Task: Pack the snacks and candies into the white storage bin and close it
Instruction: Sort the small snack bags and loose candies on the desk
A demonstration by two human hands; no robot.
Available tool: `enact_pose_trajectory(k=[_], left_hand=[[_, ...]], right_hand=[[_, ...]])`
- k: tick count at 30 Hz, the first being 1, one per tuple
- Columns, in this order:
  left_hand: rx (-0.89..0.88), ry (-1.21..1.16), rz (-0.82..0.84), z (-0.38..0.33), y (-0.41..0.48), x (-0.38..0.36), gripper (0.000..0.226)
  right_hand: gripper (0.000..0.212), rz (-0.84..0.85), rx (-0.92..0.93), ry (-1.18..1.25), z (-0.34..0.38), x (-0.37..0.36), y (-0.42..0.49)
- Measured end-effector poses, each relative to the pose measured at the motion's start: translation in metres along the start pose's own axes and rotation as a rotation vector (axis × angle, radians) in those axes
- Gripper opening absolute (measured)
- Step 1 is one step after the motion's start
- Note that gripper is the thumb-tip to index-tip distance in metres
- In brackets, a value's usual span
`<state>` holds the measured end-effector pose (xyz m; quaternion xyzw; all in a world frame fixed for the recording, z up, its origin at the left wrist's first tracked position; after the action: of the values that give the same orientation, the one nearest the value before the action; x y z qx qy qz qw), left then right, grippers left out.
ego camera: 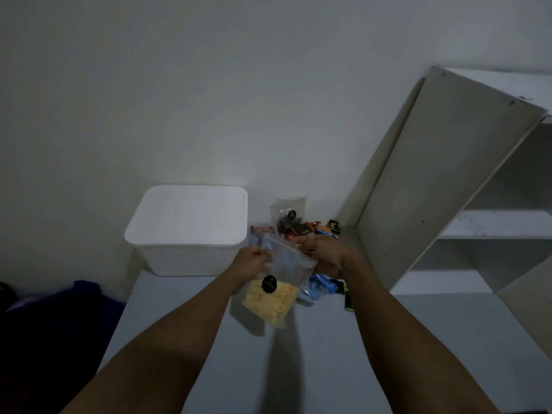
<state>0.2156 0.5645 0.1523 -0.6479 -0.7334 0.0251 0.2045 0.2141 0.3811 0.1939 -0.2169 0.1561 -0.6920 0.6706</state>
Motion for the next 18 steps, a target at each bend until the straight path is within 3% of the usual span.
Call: enact_pose_trajectory(k=[3,5,9,12,16,18], left_hand=[[0.139,-0.044,-0.03,0.04,0.002,-0.004,0.01],[0.219,-0.042,-0.042,0.066,0.002,-0.008,0.016],[0.333,0.028,-0.12,0.123,-0.002,-0.018,0.021],[0.308,0.164,-0.207,0.154,-0.004,-0.02,0.035],[0.157,0.284,-0.251,0.195,0.003,-0.021,0.09],[0.077,0.423,-0.21,0.204,0.001,-0.024,0.1]], right_hand=[[0.02,-0.14,-0.077,0.101,-0.043,0.006,0.01],[0.028,-0.223,-0.145,0.063,-0.078,0.01,0.016],[0.03,-0.2,-0.212,-0.013,-0.135,-0.002,0.023],[0.03,-0.23,-0.202,-0.013,-0.155,-0.012,0.026],[0.037,-0.202,-0.12,-0.161,-0.17,-0.024,0.033],[0.036,-0.149,-0.057,-0.313,-0.176,-0.029,0.037]])
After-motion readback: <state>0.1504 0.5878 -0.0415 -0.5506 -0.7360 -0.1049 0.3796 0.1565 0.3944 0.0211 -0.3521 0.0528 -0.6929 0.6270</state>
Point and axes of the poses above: each hand's wrist, its own y-axis towards the middle knuckle, its own x-axis out of the back of the hand, z = x × y, the point moved 6 cm from there along y, towards the middle knuckle, and after that the axes turned 14 degrees about -z, right-handed, at the moved point
